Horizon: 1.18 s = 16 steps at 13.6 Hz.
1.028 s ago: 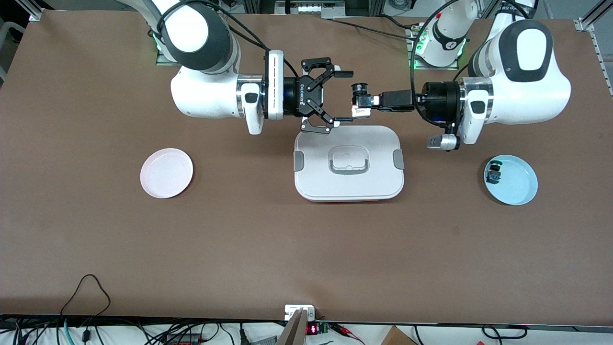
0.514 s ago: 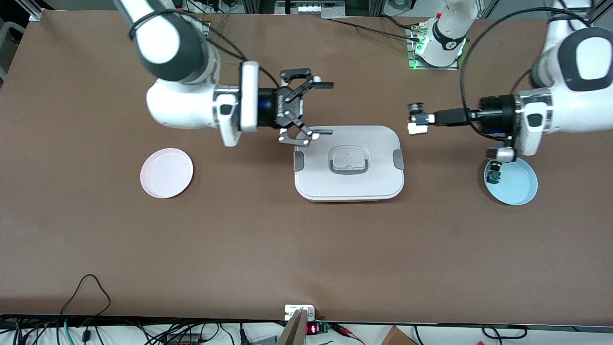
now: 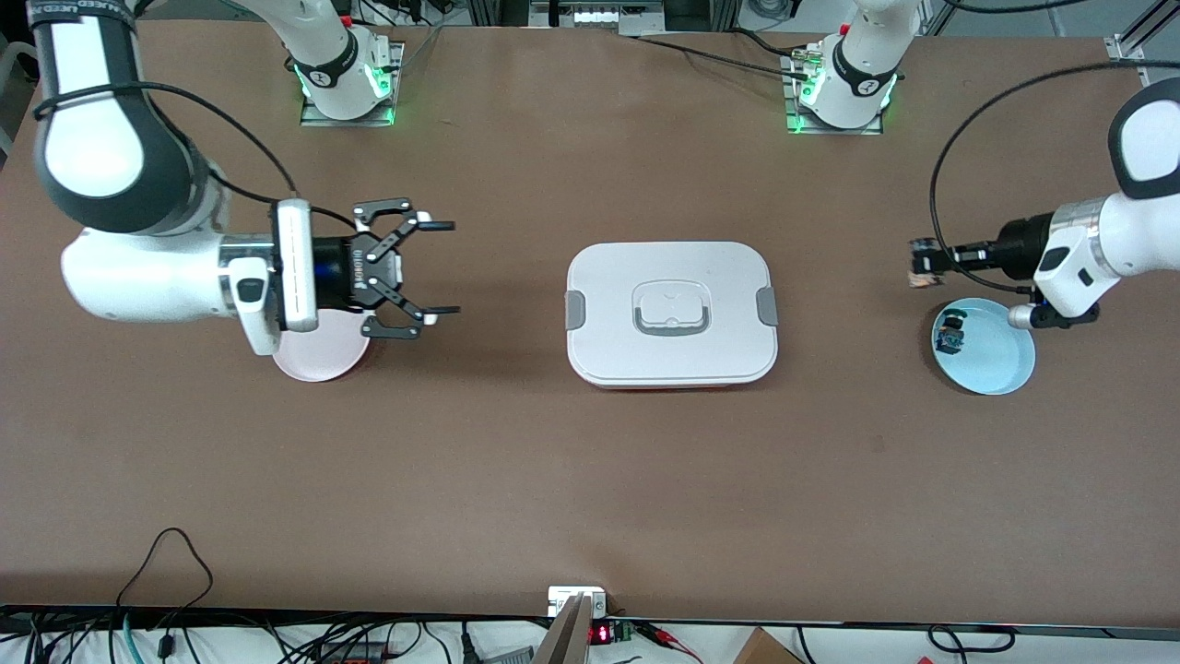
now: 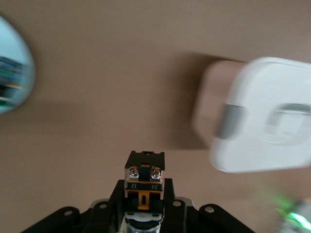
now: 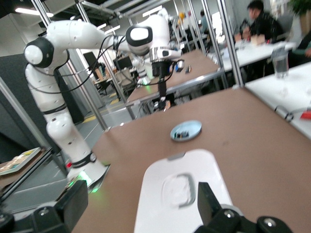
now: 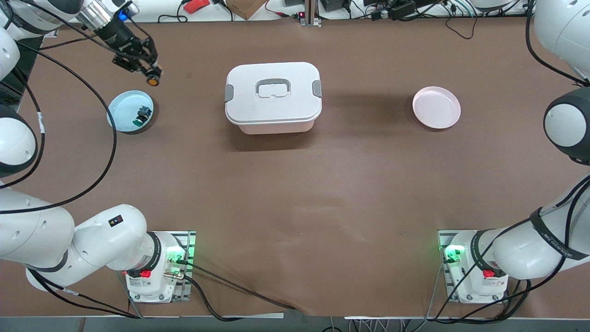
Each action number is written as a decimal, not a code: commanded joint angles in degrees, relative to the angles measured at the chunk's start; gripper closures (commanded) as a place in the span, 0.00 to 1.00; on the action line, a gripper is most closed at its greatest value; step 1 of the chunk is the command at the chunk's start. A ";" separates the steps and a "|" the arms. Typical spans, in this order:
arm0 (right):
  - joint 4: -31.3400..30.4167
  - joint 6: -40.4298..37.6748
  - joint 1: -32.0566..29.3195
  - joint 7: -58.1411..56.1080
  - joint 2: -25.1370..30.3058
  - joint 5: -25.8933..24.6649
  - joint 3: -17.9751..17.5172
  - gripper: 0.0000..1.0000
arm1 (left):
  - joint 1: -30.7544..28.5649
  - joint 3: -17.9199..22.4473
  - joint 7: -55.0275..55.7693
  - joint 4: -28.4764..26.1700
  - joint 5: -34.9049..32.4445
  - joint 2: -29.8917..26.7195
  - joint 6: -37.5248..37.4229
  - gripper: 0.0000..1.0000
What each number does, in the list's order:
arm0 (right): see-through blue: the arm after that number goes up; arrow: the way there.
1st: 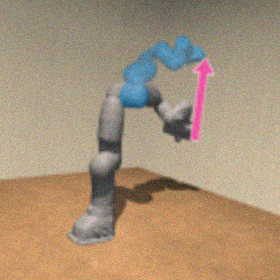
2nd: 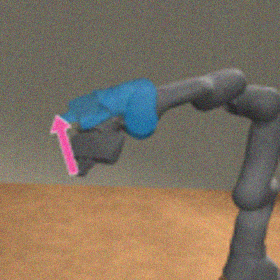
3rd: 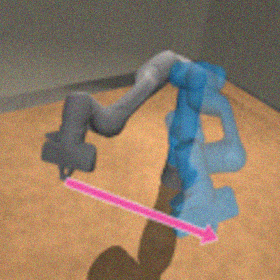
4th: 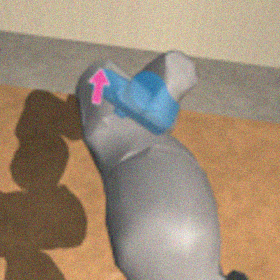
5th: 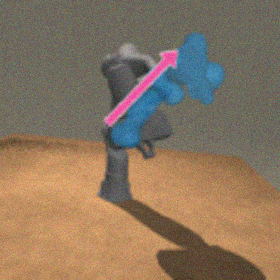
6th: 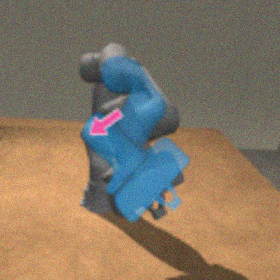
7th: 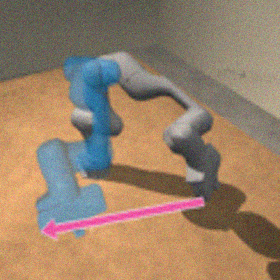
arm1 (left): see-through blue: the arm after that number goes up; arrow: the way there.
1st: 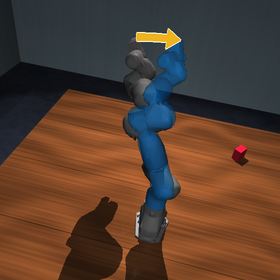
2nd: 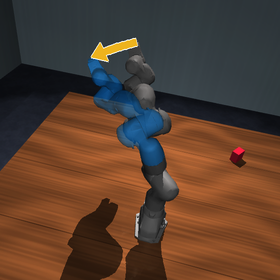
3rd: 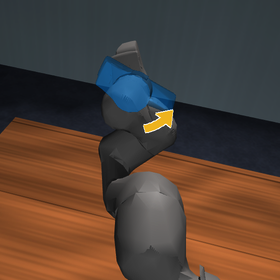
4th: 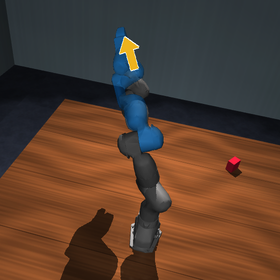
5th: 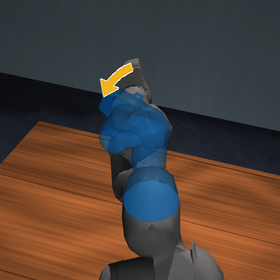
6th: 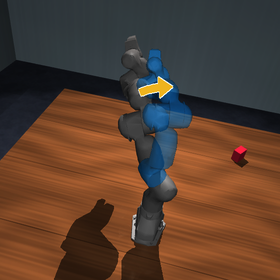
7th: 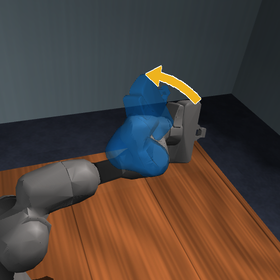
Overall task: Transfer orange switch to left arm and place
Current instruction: 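Lower the switch onto the blue plate while the right gripper retreats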
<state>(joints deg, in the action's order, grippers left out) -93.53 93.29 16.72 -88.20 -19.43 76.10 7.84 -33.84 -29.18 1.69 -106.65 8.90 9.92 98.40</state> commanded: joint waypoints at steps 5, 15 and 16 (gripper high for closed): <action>2.39 -1.70 0.24 17.24 2.46 -26.30 0.07 0.00 | -3.16 1.13 1.56 3.45 -35.32 16.86 14.43 1.00; 2.57 -2.75 -0.29 65.84 2.90 -48.99 1.91 0.00 | -3.25 4.13 1.65 12.70 -47.13 32.44 20.34 0.97; 2.57 -3.63 -0.11 68.83 2.99 -53.20 1.91 0.00 | -3.25 4.13 1.65 12.44 -47.13 32.45 20.25 0.97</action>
<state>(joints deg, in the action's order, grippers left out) -91.33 91.64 16.50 -25.79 -16.95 28.26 9.49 -37.47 -25.23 3.00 -95.34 -36.23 41.54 118.75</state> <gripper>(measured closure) 0.000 0.656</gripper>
